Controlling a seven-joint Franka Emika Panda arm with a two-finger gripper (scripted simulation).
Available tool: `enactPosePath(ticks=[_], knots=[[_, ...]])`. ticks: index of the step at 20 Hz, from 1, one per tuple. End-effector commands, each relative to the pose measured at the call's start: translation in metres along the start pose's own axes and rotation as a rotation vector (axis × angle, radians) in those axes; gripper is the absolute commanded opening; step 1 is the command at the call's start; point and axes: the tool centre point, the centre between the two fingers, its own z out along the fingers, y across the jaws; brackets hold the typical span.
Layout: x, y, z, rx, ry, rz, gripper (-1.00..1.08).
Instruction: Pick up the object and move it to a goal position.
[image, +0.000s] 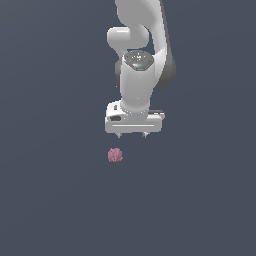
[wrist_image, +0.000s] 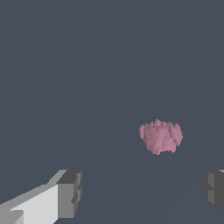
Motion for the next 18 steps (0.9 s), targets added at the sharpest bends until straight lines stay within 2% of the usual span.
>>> enactPosePath(ticks=[1, 9, 18], knots=[[0.000, 0.000, 0.000, 0.000, 0.000, 0.000, 1.00], [0.001, 0.010, -0.013, -0.027, 0.009, -0.036, 1.00], [0.001, 0.011, -0.011, -0.025, 0.008, -0.004, 1.00]])
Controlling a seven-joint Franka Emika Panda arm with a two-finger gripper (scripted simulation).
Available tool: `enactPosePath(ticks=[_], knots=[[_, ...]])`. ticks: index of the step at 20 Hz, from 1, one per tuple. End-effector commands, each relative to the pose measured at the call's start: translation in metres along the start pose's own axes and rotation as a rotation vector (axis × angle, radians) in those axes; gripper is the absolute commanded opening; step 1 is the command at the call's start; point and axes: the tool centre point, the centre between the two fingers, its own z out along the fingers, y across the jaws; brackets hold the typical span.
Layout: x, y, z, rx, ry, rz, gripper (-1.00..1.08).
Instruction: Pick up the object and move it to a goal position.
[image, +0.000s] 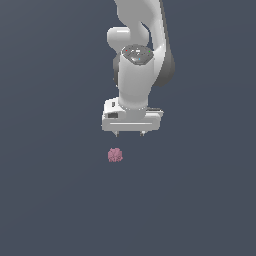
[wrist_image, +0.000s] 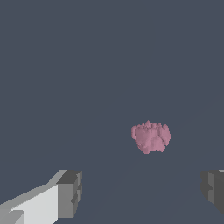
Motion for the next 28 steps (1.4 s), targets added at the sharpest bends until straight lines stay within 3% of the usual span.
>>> enactPosePath(ticks=[1, 11, 28], knots=[[0.000, 0.001, 0.002, 0.002, -0.001, 0.023, 1.00], [0.001, 0.008, 0.018, 0.016, -0.012, 0.225, 1.00], [0.002, 0.030, 0.059, 0.032, -0.045, 0.763, 1.00]])
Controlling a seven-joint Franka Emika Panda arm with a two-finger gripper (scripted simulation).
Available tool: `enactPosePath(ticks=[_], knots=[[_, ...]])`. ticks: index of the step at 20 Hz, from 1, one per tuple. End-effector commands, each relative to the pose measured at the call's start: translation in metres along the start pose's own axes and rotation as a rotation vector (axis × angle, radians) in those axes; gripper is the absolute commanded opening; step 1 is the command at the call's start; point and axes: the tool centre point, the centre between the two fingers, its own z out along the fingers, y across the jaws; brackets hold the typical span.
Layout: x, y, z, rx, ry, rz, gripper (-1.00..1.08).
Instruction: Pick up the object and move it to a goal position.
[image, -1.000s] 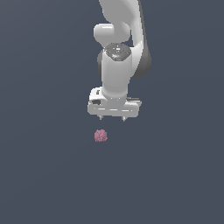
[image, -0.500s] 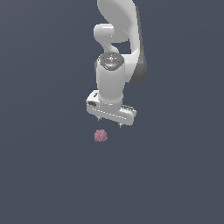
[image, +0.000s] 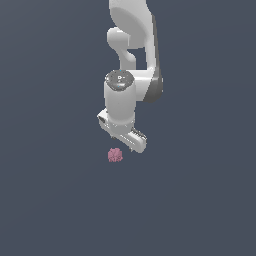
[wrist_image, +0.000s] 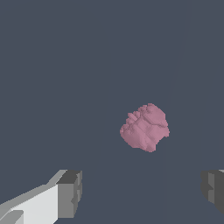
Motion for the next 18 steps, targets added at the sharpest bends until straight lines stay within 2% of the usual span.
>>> enactPosePath(ticks=[1, 18], knots=[[0.003, 0.003, 0.006, 0.001, -0.004, 0.082, 1.00], [0.019, 0.022, 0.043, -0.003, -0.017, 0.600, 1.00]])
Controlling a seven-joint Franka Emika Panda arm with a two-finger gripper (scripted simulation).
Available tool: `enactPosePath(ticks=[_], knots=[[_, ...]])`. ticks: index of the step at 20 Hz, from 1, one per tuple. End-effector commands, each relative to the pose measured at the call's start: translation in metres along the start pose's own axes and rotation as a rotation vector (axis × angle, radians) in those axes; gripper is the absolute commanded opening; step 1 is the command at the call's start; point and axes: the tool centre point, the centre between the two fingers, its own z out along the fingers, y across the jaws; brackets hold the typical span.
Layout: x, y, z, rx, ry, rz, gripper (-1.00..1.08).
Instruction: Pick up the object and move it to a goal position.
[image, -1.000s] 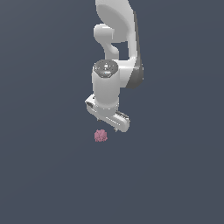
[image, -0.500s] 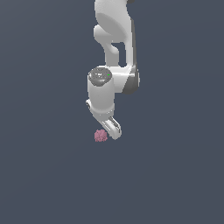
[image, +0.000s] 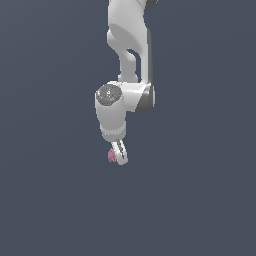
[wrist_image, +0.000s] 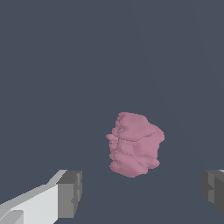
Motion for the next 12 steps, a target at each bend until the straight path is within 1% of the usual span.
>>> enactPosePath(ticks=[1, 7, 12], knots=[[0.0031, 0.0010, 0.0041, 0.000, 0.000, 0.062, 1.00], [0.0080, 0.0029, 0.0107, -0.001, 0.000, 0.160, 1.00], [0.0098, 0.0036, 0.0131, -0.002, 0.000, 0.197, 1.00]])
